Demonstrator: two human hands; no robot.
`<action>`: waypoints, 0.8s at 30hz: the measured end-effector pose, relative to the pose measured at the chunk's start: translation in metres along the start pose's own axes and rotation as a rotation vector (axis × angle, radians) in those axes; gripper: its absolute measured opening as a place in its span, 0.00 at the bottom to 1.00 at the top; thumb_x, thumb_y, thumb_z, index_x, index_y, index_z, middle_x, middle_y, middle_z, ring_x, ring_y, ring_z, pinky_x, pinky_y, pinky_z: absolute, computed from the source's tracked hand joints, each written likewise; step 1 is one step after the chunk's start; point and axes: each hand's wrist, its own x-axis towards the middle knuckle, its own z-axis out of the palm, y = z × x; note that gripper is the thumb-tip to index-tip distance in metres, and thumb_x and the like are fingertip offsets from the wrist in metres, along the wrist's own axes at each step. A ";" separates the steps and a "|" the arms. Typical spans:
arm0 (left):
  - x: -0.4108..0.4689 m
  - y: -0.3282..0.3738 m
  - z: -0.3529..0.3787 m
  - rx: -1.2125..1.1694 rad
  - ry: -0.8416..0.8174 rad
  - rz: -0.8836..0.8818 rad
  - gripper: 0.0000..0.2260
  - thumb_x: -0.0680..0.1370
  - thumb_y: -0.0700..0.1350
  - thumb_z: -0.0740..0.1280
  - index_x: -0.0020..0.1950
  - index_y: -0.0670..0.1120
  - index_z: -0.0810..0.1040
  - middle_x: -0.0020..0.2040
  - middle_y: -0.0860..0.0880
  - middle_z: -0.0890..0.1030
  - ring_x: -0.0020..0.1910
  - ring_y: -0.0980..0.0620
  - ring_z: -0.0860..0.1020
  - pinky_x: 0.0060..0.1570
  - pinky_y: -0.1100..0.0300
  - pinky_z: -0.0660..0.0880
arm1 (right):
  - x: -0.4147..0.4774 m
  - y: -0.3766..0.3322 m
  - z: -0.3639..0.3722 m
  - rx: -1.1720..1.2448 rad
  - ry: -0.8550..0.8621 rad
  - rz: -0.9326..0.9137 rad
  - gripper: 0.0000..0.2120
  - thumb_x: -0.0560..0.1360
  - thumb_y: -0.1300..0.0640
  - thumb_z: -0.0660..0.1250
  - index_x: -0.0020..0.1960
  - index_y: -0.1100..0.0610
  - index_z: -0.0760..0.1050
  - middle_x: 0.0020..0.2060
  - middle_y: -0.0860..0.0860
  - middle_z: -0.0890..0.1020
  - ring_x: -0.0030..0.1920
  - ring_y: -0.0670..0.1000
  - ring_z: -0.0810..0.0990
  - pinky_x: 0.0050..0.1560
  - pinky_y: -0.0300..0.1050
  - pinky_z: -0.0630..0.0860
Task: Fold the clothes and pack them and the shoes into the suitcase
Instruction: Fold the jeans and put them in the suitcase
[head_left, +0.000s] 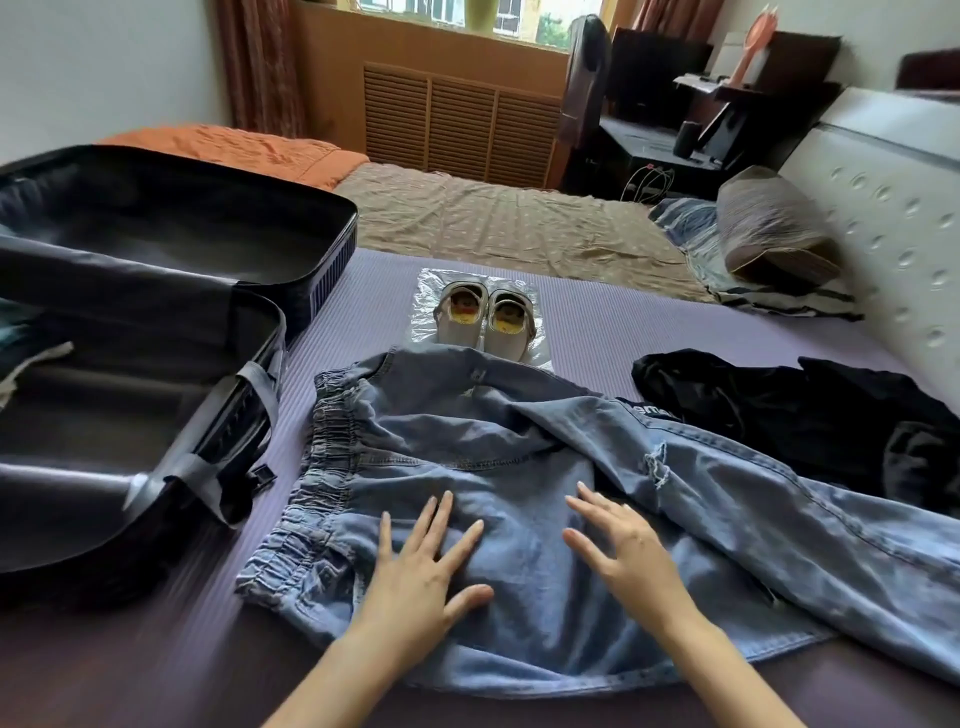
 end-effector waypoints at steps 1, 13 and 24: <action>-0.002 -0.001 0.008 0.016 -0.023 0.014 0.31 0.77 0.69 0.40 0.71 0.56 0.65 0.72 0.44 0.66 0.73 0.49 0.61 0.68 0.40 0.50 | -0.008 0.007 0.004 -0.073 -0.058 -0.006 0.44 0.65 0.21 0.40 0.73 0.42 0.61 0.73 0.39 0.53 0.73 0.37 0.51 0.74 0.38 0.45; -0.030 -0.026 0.021 0.103 0.122 0.058 0.30 0.77 0.69 0.45 0.75 0.57 0.60 0.74 0.49 0.64 0.75 0.51 0.51 0.69 0.47 0.45 | -0.078 0.016 0.037 -0.370 -0.049 0.084 0.31 0.78 0.31 0.38 0.77 0.41 0.43 0.77 0.48 0.48 0.75 0.50 0.40 0.71 0.48 0.36; 0.015 0.063 -0.006 -0.013 0.138 0.180 0.29 0.80 0.63 0.40 0.67 0.53 0.72 0.66 0.46 0.75 0.71 0.50 0.63 0.60 0.44 0.68 | -0.109 0.050 -0.027 0.107 0.277 0.114 0.22 0.76 0.35 0.53 0.66 0.41 0.68 0.72 0.40 0.63 0.71 0.34 0.58 0.72 0.41 0.56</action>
